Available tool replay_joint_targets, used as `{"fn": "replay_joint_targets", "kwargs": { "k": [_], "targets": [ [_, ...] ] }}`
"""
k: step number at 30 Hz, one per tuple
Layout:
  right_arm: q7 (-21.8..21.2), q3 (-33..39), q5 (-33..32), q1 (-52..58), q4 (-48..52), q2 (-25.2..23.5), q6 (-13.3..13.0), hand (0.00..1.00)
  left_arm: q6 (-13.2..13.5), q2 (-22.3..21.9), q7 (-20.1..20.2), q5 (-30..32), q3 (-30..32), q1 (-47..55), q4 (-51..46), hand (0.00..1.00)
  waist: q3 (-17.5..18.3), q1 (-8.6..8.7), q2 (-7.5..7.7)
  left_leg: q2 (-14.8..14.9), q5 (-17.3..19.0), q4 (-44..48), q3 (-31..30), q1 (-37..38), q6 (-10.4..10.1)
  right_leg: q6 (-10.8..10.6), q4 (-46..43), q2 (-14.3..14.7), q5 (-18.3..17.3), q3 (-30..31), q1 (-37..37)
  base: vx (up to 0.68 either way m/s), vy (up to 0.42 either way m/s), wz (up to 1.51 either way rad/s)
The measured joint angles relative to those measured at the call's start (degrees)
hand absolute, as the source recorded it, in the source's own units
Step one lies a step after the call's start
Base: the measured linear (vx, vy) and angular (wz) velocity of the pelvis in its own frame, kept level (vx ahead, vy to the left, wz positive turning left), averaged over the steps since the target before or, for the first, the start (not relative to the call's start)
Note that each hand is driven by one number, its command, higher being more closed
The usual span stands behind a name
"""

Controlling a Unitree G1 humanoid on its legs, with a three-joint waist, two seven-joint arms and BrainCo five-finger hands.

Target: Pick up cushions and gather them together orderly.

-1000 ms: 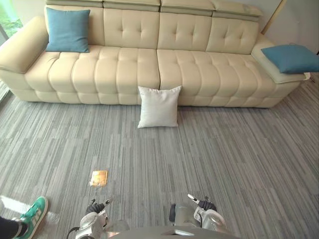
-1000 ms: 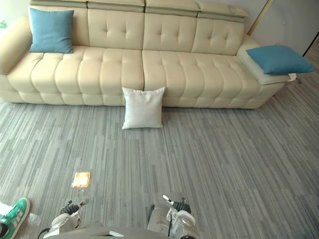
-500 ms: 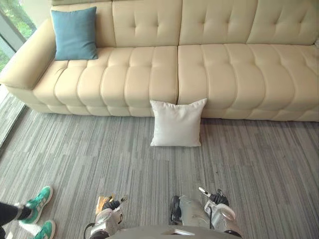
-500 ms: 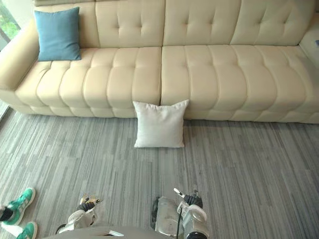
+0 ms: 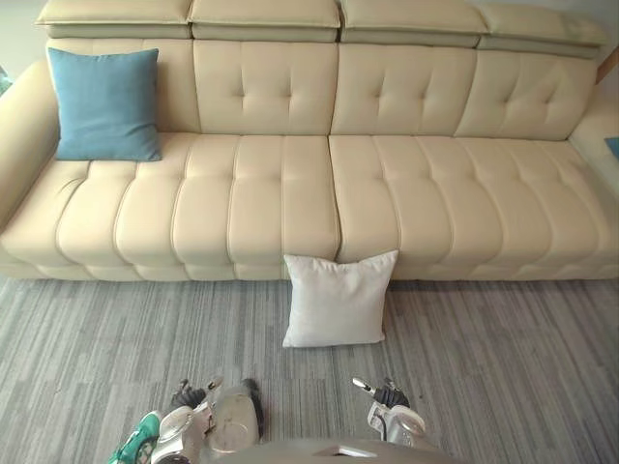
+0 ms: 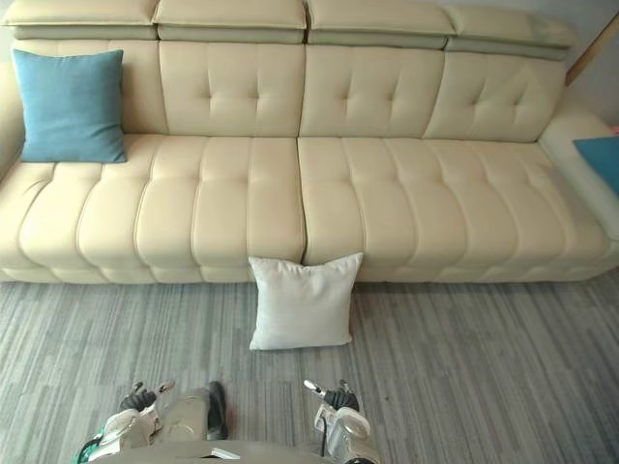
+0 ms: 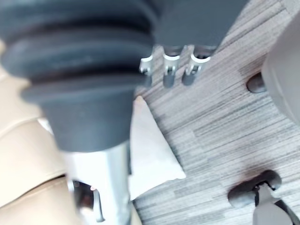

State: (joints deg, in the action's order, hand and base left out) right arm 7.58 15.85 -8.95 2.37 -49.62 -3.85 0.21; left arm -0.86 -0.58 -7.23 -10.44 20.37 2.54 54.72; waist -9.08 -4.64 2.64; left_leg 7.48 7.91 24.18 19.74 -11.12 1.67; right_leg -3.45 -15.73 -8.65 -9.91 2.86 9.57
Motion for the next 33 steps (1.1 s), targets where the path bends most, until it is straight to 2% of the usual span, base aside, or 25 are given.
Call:
{"fn": "replay_joint_targets", "kwargs": {
  "k": [1,3,5,6,8,9,11,12,14,15,16,17,18,19,21,24,26,27,29,31,32,33],
  "targets": [
    [-0.1,-0.4,0.3,-0.3,-0.2,0.1,0.0,0.00,-0.1,0.0,0.0,0.0,-0.1,0.1,0.3,0.00,0.0,-0.29,0.01,-0.1,0.2,-1.3,1.8,2.3,0.2,-0.4,-2.9,-0.6,1.2,0.5,-1.0,0.20,0.122,-1.01],
    [-0.5,-3.9,0.4,-1.2,-0.9,0.4,0.0,0.00,-0.1,0.0,0.0,-0.7,-0.4,0.5,0.7,0.00,-0.3,-0.12,-0.44,0.1,2.6,-4.3,4.1,7.5,-0.4,-5.3,-20.2,-1.1,5.6,1.3,-10.1,0.20,0.121,-1.06],
    [-1.2,-3.9,0.4,-0.7,-0.4,0.5,-0.2,0.00,-0.3,0.3,-0.1,-0.7,-0.7,0.7,1.3,0.00,-0.8,0.66,-1.15,0.3,4.2,-4.6,5.0,10.6,-0.8,-5.5,-29.6,-2.5,6.3,-0.3,-14.1,0.12,0.022,-0.44],
    [-1.2,-3.9,0.4,-0.7,-0.4,0.5,-0.2,0.00,-0.3,0.5,-0.1,-0.7,-0.6,0.7,2.1,0.00,-0.6,0.68,-0.76,0.3,4.4,-5.7,6.0,13.3,-0.9,-4.2,-31.9,-3.7,2.4,-3.7,-15.6,0.13,-0.007,-0.24],
    [-1.2,-3.9,0.4,-0.5,-0.6,0.5,-0.3,0.00,-0.3,0.5,-0.1,-0.7,-0.6,0.7,2.3,0.00,-0.6,0.77,-0.76,0.3,4.6,-7.8,6.2,15.4,-1.1,-2.9,-30.5,-4.2,-0.8,-7.9,-16.6,0.10,-0.047,-0.07],
    [-1.3,-3.9,0.4,-0.7,-0.8,0.5,-0.4,0.00,-0.3,0.5,-0.1,-0.8,-0.5,1.0,2.7,0.00,-0.4,1.19,-0.88,0.4,4.5,-9.9,6.2,17.0,-2.2,-2.3,-25.7,-4.0,-1.9,-11.4,-17.9,0.09,-0.081,-0.01],
    [-1.3,-3.4,0.4,-1.1,-0.9,0.5,-0.4,0.00,-0.3,0.5,-0.1,-1.0,-0.2,1.2,2.8,0.00,-0.4,1.57,-0.87,0.6,4.6,-11.4,5.8,18.3,-3.0,-2.1,-17.5,-3.4,-1.6,-13.4,-19.2,0.13,-0.126,0.01],
    [-1.3,-3.1,0.4,-1.3,-0.9,0.5,-0.4,0.00,-0.3,0.5,-0.1,-1.2,-0.2,1.1,3.1,0.00,-0.5,1.70,-0.97,1.0,5.0,-11.3,5.5,18.7,-3.6,-1.3,-12.7,-2.7,-0.7,-13.3,-20.1,0.23,-0.206,0.05],
    [-1.3,-2.1,0.4,-1.5,-0.9,0.5,-0.4,0.00,-0.3,0.5,-0.1,-1.2,-0.2,1.2,3.3,0.00,-0.5,1.79,-0.88,1.8,5.7,-11.3,4.1,20.0,-6.2,-0.2,-2.0,-1.7,4.7,-12.9,-20.8,0.29,-0.259,0.16],
    [-1.3,-2.1,0.4,-1.4,-0.9,0.5,-0.4,0.00,-0.3,0.6,-0.1,-1.2,-0.1,1.3,3.3,0.00,-0.4,1.83,-0.73,2.0,6.2,-11.3,3.2,20.6,-7.4,-0.6,0.4,-1.4,9.4,-12.5,-20.4,0.30,-0.293,0.27],
    [-1.4,-2.2,0.4,-1.2,-1.4,1.4,-0.3,0.00,-0.3,-0.4,0.0,-1.2,-0.2,1.1,4.1,0.00,0.0,1.79,-1.45,2.9,6.7,-11.9,0.0,22.0,-8.9,-0.6,0.3,0.2,11.8,-13.9,-18.6,0.33,-0.250,0.17],
    [-1.5,-2.1,0.4,-0.9,-1.6,2.4,-0.3,0.00,-0.2,-1.6,0.0,-1.2,0.3,1.3,4.5,0.00,1.2,1.47,-3.09,3.2,5.7,-13.4,-2.5,22.5,-8.6,-0.3,-1.5,1.1,9.8,-14.4,-19.2,0.41,-0.264,0.10],
    [-1.5,-2.0,0.4,-1.0,-1.6,2.9,-0.3,0.00,-0.1,-2.2,0.1,-1.1,0.3,1.4,4.4,0.00,1.4,1.56,-3.58,3.4,4.9,-14.4,-3.5,23.3,-9.2,0.2,-4.4,1.2,7.4,-14.5,-20.3,0.34,-0.179,0.02],
    [-1.7,-1.8,0.5,-1.0,-1.1,3.0,-0.3,0.00,-0.1,-2.3,0.1,-1.0,0.3,1.4,4.6,0.00,1.3,1.84,-3.87,3.4,3.6,-15.9,-4.3,24.5,-10.1,0.6,-7.6,1.2,4.8,-14.7,-20.8,0.29,-0.196,0.07],
    [-2.3,-1.7,1.3,-1.0,-1.0,3.0,-0.3,0.00,-0.1,-2.4,0.1,-0.7,0.2,1.4,4.8,0.00,1.3,1.79,-3.84,3.9,1.7,-16.1,-5.8,26.2,-9.7,1.1,-10.1,1.3,1.1,-15.4,-19.4,0.28,-0.215,0.15],
    [-2.6,-1.8,2.7,-0.9,-1.2,2.9,0.0,0.00,-0.1,-2.4,0.1,-0.7,0.3,1.6,4.4,0.00,1.4,1.89,-3.85,5.1,1.3,-9.9,-8.5,24.0,-9.5,1.1,-8.8,1.8,-0.6,-16.8,-16.5,0.19,-0.162,0.24],
    [-2.7,-2.3,2.7,-0.8,-1.5,2.8,0.0,0.00,-0.1,-2.4,0.1,-1.7,0.3,1.8,3.3,0.00,1.4,1.75,-3.94,6.7,0.4,1.0,-10.8,18.8,-10.3,1.4,-6.8,2.3,-0.9,-18.0,-14.0,0.16,-0.115,0.20],
    [-2.8,-2.3,2.7,-0.7,-1.6,2.7,0.0,0.00,-0.1,-2.4,0.1,-1.8,0.4,1.7,3.1,0.00,1.4,1.72,-3.92,7.1,-0.3,3.1,-10.7,17.7,-10.6,1.4,-6.2,2.5,-0.9,-18.2,-13.5,0.12,-0.056,0.07],
    [-2.7,-2.2,2.7,-0.7,-2.2,2.8,0.0,0.00,-0.1,-2.2,0.2,-2.4,0.4,1.9,2.5,0.00,1.3,1.58,-3.67,8.0,-4.0,9.6,-10.4,14.6,-11.5,2.1,-3.1,2.7,-0.1,-18.5,-11.1,0.16,-0.041,-0.02],
    [-2.4,-2.1,2.6,-0.7,-2.6,2.9,0.0,0.00,-0.1,-2.1,0.2,-2.4,0.4,1.9,2.6,0.00,1.3,1.42,-3.36,8.3,-1.0,10.7,-9.0,14.0,-11.5,2.0,-0.2,2.2,1.2,-18.4,-9.1,0.16,0.000,-0.02],
    [-2.4,-2.0,2.6,-0.9,-2.7,2.8,0.0,0.00,-0.1,-2.0,0.2,-2.4,0.4,1.9,2.5,0.00,1.3,1.62,-3.30,7.6,3.8,9.4,-7.1,12.9,-11.4,1.6,1.4,1.6,1.9,-18.3,-8.2,0.11,0.090,0.08],
    [-2.3,-1.5,2.5,-1.0,-3.0,2.7,0.1,0.00,-0.1,-1.8,0.2,-2.3,0.0,1.9,2.3,0.00,1.1,1.65,-3.07,6.3,6.2,6.1,-6.3,11.8,-11.4,0.9,2.1,0.7,2.4,-18.5,-7.8,0.11,0.172,0.15]
  ]
}}
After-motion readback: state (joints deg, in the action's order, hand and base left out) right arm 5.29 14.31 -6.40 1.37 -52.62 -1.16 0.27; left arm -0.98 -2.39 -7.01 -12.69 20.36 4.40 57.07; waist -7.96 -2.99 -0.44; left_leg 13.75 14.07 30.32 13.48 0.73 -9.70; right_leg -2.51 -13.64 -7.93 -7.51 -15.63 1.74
